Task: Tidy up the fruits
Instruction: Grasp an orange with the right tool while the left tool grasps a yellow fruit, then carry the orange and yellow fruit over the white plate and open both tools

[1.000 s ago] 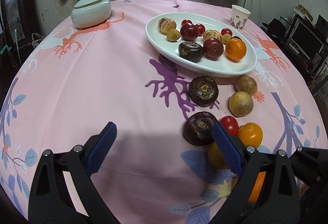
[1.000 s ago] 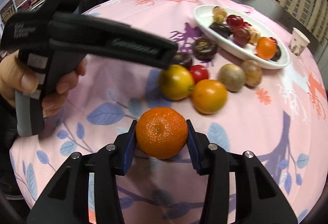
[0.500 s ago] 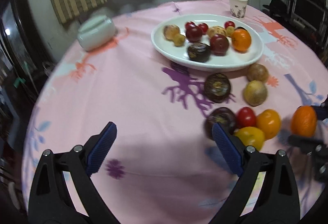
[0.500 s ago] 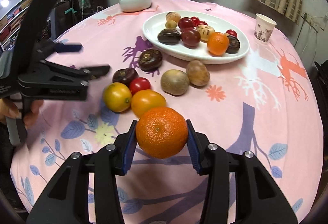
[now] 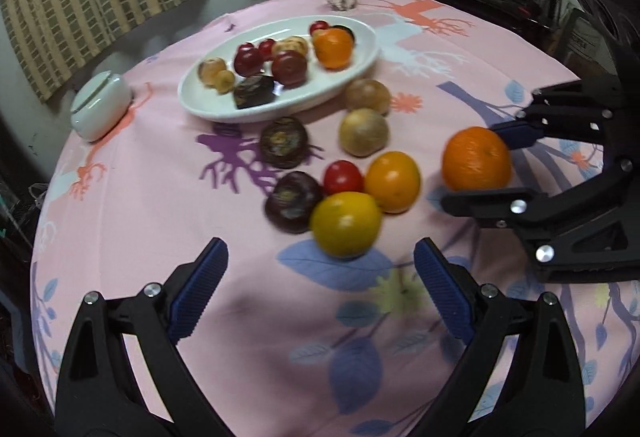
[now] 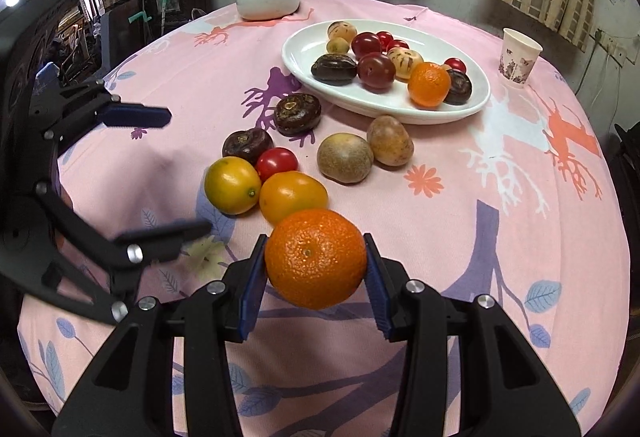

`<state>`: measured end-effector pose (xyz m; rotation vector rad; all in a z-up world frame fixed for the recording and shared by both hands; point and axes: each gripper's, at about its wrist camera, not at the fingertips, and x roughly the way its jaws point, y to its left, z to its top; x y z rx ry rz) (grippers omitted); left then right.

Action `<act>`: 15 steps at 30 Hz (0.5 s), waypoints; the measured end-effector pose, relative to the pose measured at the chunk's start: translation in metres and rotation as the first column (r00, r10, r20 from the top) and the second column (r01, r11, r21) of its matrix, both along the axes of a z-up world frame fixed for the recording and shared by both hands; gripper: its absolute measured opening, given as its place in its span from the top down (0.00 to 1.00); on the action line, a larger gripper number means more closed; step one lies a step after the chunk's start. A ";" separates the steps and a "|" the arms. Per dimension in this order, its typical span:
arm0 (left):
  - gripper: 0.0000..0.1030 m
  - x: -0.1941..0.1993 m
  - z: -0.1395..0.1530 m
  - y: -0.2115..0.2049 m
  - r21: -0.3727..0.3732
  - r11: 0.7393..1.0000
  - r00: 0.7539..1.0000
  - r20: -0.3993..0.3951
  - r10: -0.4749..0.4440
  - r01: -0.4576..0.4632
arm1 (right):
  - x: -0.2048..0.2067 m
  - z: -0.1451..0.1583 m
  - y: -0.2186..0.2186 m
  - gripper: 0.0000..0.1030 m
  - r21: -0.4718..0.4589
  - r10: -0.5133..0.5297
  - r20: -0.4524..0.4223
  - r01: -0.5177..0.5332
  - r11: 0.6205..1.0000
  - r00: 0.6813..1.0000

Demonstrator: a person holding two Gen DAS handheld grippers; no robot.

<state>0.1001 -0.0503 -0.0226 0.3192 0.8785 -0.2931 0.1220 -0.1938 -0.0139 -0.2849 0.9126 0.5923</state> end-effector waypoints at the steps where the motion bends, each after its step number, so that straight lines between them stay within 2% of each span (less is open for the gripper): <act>1: 0.13 -0.001 -0.004 -0.005 0.015 1.000 1.000 -0.001 -0.013 0.013 | 0.000 0.000 0.000 0.56 -0.002 -0.001 -0.001 0.001 1.000 1.000; 2: 0.24 -0.002 -0.006 -0.009 0.026 0.999 1.000 -0.003 -0.024 0.024 | 0.001 -0.001 0.000 0.56 -0.003 -0.004 0.000 0.004 1.000 1.000; 3: 0.31 -0.002 -0.010 -0.012 0.031 0.999 0.999 -0.019 -0.033 0.034 | 0.001 -0.001 -0.001 0.56 -0.002 -0.008 0.000 0.008 1.000 1.000; 4: 0.47 0.000 -0.013 -0.014 0.028 0.999 0.999 -0.038 -0.035 0.036 | 0.002 -0.001 -0.001 0.56 0.000 -0.010 -0.001 0.010 1.000 1.000; 5: 0.58 0.002 -0.016 -0.014 0.025 0.999 0.998 -0.054 -0.029 0.031 | 0.002 -0.001 -0.001 0.56 0.001 -0.012 -0.002 0.012 1.000 1.000; 11: 0.61 0.014 -0.017 0.000 -0.076 0.996 0.995 -0.090 0.032 -0.039 | 0.002 0.000 -0.002 0.56 0.002 -0.016 -0.001 0.016 1.000 1.000; 15: 0.61 0.017 -0.018 -0.004 -0.093 0.994 0.995 -0.088 0.046 -0.054 | 0.003 -0.001 -0.003 0.56 0.007 -0.021 -0.007 0.021 1.000 1.000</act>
